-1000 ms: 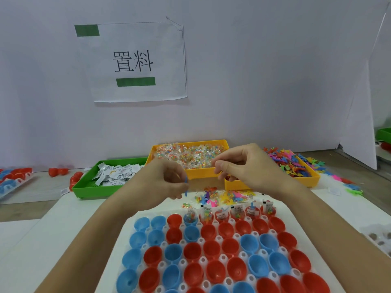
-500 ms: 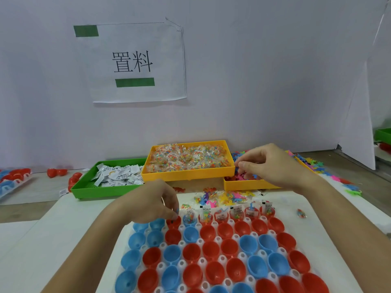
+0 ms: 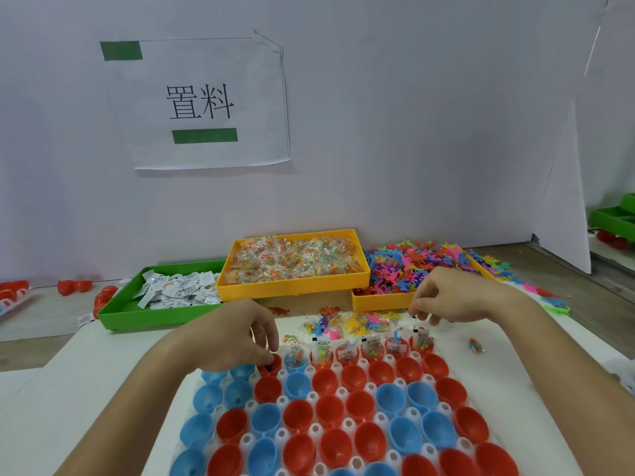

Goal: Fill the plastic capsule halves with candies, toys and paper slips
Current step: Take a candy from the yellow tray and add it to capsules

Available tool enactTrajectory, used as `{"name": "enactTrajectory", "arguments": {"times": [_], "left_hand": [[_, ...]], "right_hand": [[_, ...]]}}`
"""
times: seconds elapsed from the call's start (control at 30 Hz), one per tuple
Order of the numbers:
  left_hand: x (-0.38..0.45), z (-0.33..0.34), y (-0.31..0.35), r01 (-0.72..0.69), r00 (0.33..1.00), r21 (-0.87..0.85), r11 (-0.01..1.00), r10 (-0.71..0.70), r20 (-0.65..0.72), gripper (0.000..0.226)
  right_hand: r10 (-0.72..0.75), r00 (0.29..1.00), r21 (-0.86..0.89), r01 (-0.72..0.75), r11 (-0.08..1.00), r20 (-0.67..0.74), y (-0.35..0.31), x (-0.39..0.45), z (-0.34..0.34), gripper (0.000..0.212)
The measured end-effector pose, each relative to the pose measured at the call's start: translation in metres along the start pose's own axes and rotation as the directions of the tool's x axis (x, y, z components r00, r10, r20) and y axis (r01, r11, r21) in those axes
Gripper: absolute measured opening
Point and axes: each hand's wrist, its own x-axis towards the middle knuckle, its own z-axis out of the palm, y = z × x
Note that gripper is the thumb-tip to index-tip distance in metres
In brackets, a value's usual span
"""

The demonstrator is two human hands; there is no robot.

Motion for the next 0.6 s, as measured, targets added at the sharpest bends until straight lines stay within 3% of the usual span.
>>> {"name": "enactTrajectory", "arguments": {"times": [0.3, 0.6], "left_hand": [[-0.002, -0.005, 0.000, -0.003, 0.999, -0.030, 1.000, 0.001, -0.053, 0.007], [-0.002, -0.004, 0.000, -0.026, 0.996, -0.043, 0.999, 0.022, -0.082, 0.009]], "right_hand": [[0.028, 0.999, -0.055, -0.030, 0.998, -0.046, 0.012, 0.009, 0.013, 0.011], [-0.067, 0.990, -0.083, 0.057, 0.995, -0.121, 0.011, 0.013, 0.024, 0.009]]}}
